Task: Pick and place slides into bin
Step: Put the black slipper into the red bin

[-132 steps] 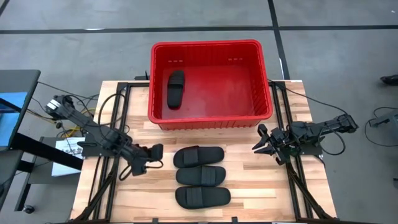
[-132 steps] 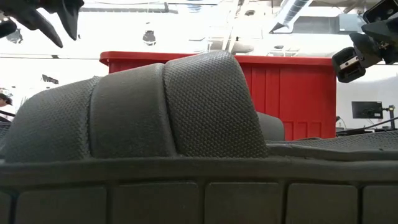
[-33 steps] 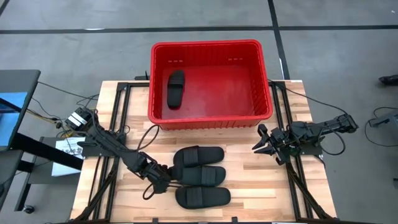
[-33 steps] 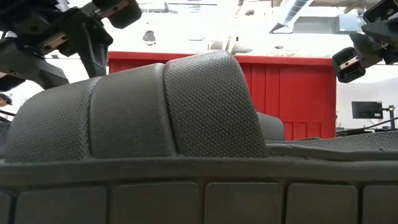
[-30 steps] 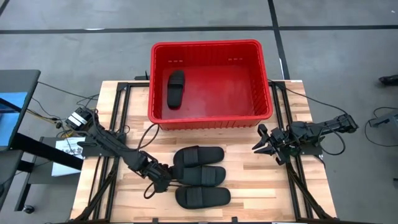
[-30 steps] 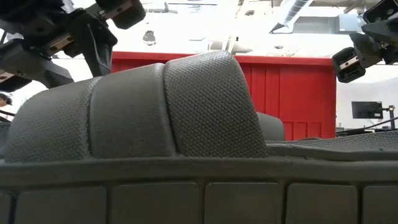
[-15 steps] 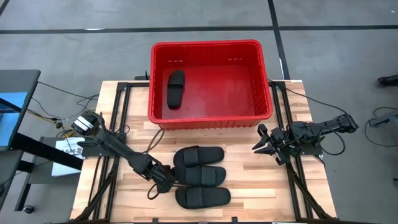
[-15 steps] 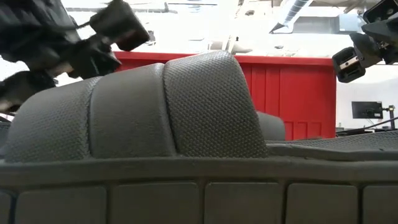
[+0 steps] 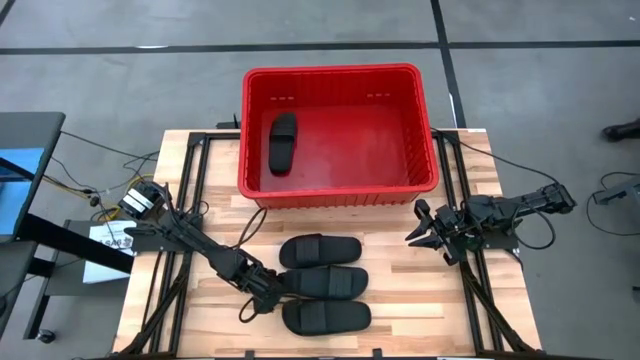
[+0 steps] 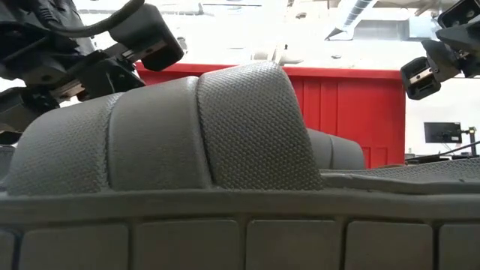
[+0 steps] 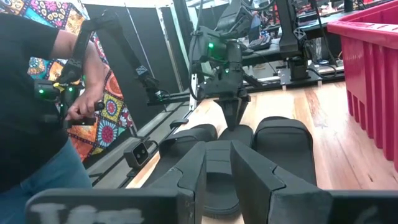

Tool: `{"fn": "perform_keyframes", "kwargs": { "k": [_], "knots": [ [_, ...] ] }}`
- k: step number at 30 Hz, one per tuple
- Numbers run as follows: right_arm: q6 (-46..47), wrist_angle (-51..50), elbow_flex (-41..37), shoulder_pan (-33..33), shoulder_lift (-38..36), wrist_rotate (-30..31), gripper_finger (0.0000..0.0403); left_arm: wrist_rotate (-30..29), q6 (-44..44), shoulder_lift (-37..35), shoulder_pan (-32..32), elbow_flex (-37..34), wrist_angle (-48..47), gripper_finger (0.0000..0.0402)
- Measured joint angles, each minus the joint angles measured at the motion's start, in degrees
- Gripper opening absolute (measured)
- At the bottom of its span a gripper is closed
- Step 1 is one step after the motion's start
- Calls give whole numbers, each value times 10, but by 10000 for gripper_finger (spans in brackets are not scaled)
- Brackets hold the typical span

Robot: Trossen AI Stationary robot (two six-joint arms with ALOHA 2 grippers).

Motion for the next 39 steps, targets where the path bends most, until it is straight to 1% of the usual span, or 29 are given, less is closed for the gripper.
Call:
{"fn": "perform_keyframes", "kwargs": {
  "k": [5, 16, 22, 25, 34, 39],
  "knots": [
    [0, 0, 0, 0, 0, 0, 65, -10, -1, 0, 0, 0, 1, 135],
    [0, 0, 0, 0, 0, 0, 65, -11, -19, 0, 20, 0, 2, 135],
    [0, 0, 0, 0, 0, 0, 65, 18, -19, 0, 21, 0, 2, 135],
    [0, 0, 0, 0, 0, 0, 65, 20, -19, 0, 21, 0, 2, 135],
    [0, 0, 0, 0, 0, 0, 65, -12, -19, 34, 21, 2, 32, 135],
    [0, 0, 0, 0, -1, 0, 65, -15, -23, 36, 21, 1, 37, 128]
  ]
}}
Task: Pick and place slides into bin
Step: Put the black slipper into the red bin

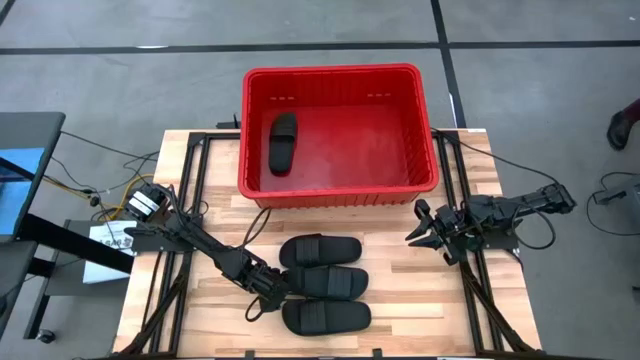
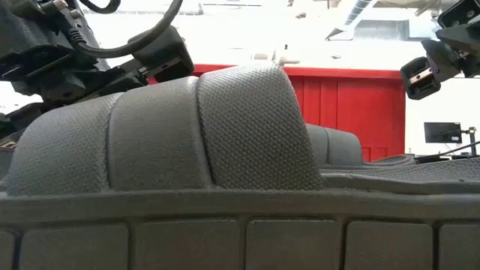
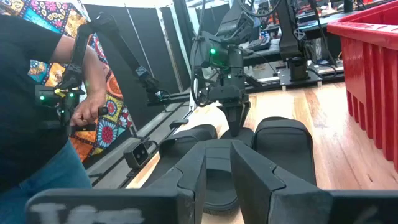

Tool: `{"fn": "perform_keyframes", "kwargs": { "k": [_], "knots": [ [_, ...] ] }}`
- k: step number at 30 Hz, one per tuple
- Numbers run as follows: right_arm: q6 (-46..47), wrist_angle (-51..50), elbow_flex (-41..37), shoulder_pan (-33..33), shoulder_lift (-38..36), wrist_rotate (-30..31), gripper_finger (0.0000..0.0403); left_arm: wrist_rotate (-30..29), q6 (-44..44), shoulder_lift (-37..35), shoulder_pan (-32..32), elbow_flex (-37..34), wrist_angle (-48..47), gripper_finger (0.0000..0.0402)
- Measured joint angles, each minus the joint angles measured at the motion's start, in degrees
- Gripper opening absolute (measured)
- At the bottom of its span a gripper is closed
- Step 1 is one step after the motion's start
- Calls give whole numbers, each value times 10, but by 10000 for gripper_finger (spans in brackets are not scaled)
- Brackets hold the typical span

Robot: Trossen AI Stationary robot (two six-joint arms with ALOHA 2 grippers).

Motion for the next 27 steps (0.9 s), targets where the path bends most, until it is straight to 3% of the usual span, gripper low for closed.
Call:
{"fn": "perform_keyframes", "kwargs": {
  "k": [9, 17, 27],
  "knots": [
    [0, 0, 0, 0, 0, 0, 65, -1, -32, 1, -2, 0, -7, 18],
    [0, 0, 0, 0, 0, 0, 65, -17, -36, 2, -6, 0, -10, 16],
    [0, 0, 0, 0, 0, 0, 65, -32, -59, 5, -9, 47, -103, 14]
  ]
}}
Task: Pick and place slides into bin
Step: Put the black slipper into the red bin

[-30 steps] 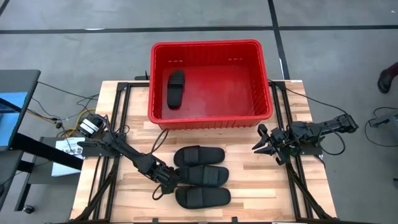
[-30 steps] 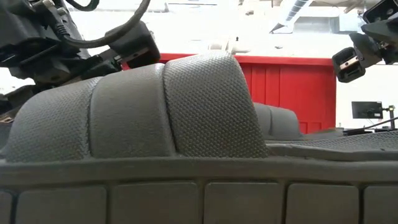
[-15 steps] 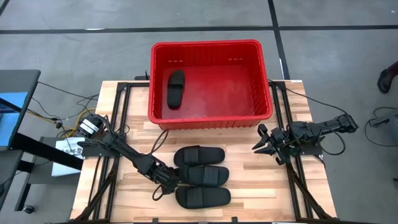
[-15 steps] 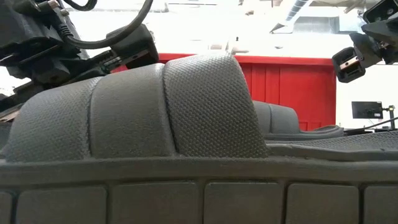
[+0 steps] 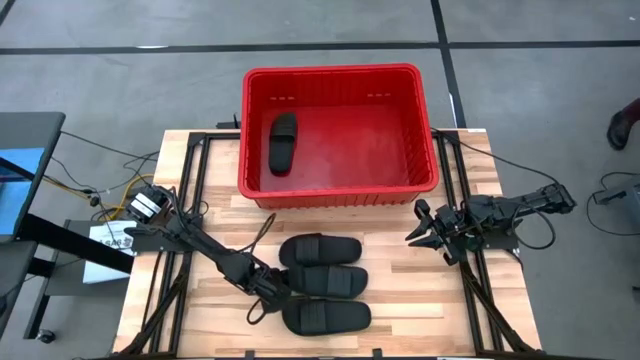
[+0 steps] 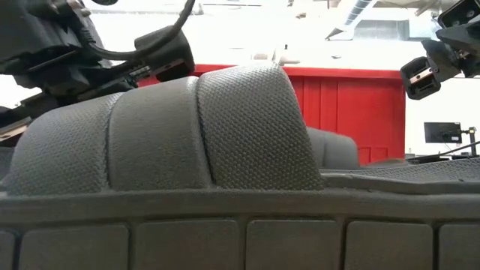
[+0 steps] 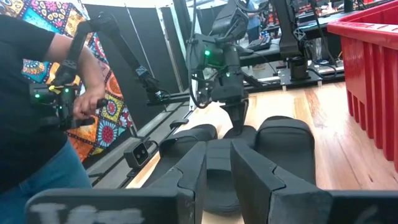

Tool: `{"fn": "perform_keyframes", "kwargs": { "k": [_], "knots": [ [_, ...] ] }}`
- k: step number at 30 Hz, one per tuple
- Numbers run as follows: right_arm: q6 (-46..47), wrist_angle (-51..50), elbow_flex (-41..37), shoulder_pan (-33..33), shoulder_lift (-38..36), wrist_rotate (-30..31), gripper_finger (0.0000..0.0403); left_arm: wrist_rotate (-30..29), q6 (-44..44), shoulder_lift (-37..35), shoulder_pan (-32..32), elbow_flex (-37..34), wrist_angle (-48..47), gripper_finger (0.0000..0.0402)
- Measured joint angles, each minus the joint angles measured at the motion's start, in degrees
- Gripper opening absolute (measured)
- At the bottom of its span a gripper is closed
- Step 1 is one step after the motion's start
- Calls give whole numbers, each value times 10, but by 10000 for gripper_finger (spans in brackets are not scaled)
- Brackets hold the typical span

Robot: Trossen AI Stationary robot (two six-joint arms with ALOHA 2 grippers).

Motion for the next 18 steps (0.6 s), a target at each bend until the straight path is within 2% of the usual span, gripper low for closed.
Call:
{"fn": "perform_keyframes", "kwargs": {
  "k": [8, 13, 18],
  "knots": [
    [0, 0, 0, 0, 0, 0, 65, -18, -11, 0, -2, 27, -66, 13],
    [0, 0, 0, 0, 0, 0, 65, -18, 3, 0, -11, 67, -97, 13],
    [0, 0, 0, 0, 0, 0, 65, -18, -19, 0, -13, 109, -146, 12]
  ]
}}
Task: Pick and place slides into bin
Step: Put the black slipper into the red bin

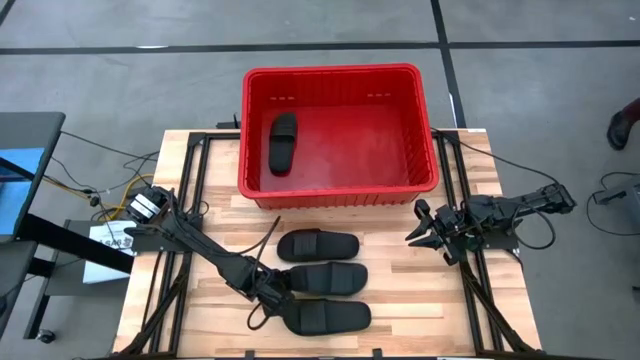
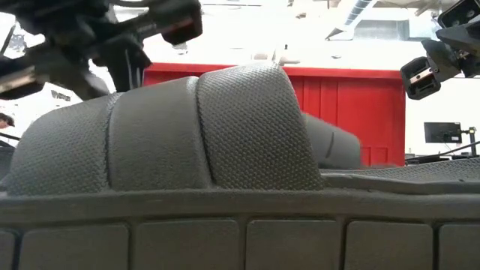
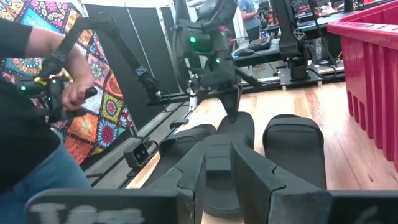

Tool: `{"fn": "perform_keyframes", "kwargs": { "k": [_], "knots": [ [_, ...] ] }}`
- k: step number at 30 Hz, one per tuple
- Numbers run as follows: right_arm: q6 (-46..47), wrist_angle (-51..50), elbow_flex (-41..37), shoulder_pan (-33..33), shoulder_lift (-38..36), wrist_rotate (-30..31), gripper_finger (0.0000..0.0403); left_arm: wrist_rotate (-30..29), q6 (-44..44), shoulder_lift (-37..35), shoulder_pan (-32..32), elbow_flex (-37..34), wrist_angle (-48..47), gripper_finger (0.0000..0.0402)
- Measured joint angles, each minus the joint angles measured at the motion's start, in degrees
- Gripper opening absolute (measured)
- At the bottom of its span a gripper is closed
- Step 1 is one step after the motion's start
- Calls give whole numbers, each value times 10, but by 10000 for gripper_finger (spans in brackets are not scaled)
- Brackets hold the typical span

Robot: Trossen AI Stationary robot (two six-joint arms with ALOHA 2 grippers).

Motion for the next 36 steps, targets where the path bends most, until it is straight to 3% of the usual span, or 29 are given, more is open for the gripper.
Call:
{"fn": "perform_keyframes", "kwargs": {
  "k": [22, 36],
  "knots": [
    [0, 0, 0, 0, 0, 0, 65, -58, -66, -2, -45, 108, -159, 11],
    [0, 0, 0, 0, 0, 0, 65, -177, -105, -8, -55, 264, -205, 11]
  ]
}}
